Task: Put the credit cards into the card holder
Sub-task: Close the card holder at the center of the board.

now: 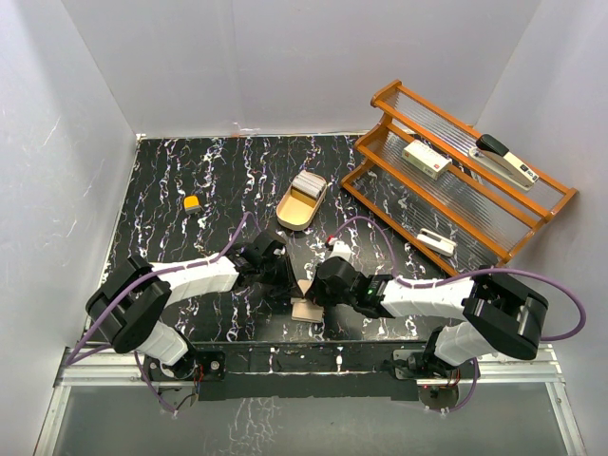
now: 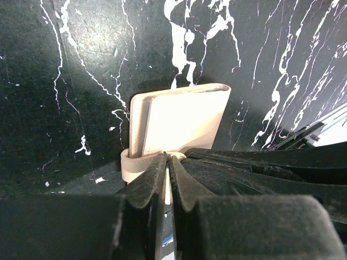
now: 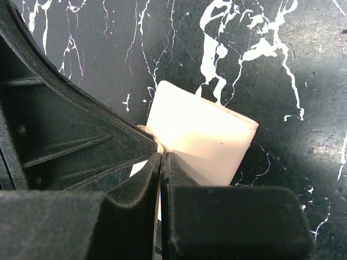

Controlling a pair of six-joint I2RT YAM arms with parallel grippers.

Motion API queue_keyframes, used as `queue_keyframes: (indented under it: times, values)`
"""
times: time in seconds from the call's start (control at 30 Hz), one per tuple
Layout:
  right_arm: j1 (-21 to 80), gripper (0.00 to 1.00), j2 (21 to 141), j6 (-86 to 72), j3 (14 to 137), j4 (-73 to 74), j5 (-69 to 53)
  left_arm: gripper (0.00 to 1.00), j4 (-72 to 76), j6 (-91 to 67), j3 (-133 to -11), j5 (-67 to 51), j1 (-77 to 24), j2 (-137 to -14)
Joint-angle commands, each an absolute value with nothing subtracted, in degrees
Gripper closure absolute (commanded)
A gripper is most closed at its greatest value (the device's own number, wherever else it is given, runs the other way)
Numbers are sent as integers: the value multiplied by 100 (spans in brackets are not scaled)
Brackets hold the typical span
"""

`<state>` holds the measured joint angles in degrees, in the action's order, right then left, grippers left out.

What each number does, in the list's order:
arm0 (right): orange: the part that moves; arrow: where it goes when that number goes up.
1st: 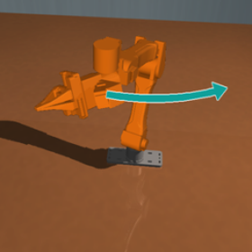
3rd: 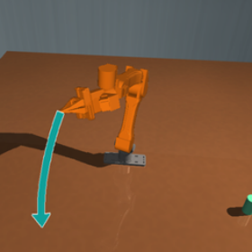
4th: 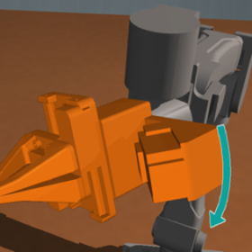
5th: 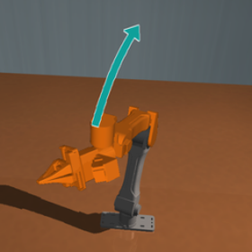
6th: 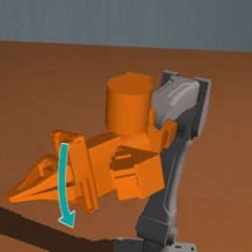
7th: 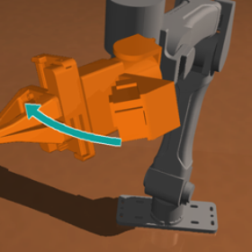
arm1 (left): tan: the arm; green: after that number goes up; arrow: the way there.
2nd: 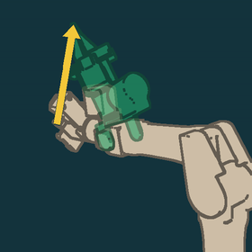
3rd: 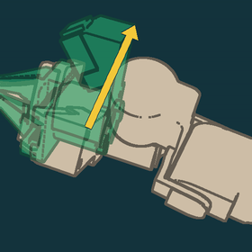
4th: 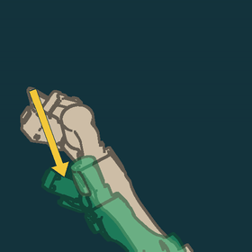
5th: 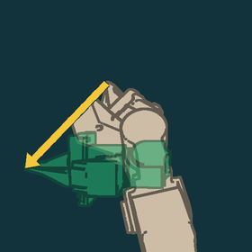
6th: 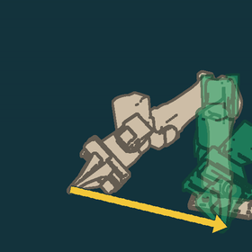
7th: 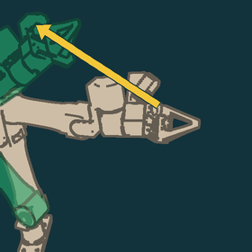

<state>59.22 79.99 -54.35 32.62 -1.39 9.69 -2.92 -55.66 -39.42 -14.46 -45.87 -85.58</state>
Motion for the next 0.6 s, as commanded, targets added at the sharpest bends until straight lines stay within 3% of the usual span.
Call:
queue_keyframes:
  times: [0.0,0.57]
  values:
    - [5915,100,7975,-5454,3100,-158,1141,95,-413,-5455,-4034,-1548,-4615,-8596]
    - [5915,100,7906,-5583,2769,-120,1194,95,-944,-5206,-4363,-1198,-4838,-8802]
